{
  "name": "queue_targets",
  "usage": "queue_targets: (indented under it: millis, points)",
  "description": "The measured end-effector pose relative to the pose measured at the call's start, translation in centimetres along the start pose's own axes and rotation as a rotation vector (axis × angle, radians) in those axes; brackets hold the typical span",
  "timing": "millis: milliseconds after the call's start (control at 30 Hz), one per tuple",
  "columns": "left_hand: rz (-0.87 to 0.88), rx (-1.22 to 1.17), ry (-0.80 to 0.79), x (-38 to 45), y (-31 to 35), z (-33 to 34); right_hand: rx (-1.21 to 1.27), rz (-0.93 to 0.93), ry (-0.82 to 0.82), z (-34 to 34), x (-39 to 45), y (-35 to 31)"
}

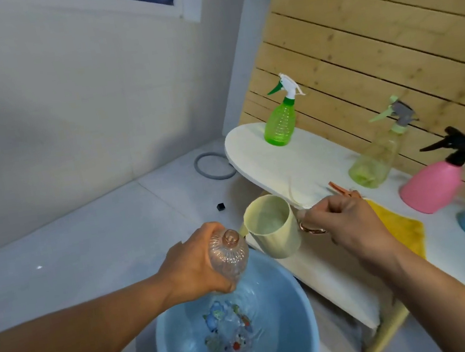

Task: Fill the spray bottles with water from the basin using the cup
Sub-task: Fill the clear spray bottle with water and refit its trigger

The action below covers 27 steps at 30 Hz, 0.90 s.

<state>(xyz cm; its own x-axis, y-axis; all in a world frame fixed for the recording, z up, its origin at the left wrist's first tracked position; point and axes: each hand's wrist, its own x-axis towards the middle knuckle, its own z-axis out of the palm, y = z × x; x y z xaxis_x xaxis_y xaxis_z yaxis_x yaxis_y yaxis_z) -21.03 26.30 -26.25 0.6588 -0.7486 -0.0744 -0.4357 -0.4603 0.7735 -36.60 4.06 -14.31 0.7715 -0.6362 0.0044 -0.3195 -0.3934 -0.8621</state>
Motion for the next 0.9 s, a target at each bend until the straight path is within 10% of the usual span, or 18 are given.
queue_targets:
  millis: [900]
  points:
    - [0.051,0.100,-0.029,1.3,1.3,0.9,-0.435,-0.264,0.168,1.1,-2.2,-4.1]
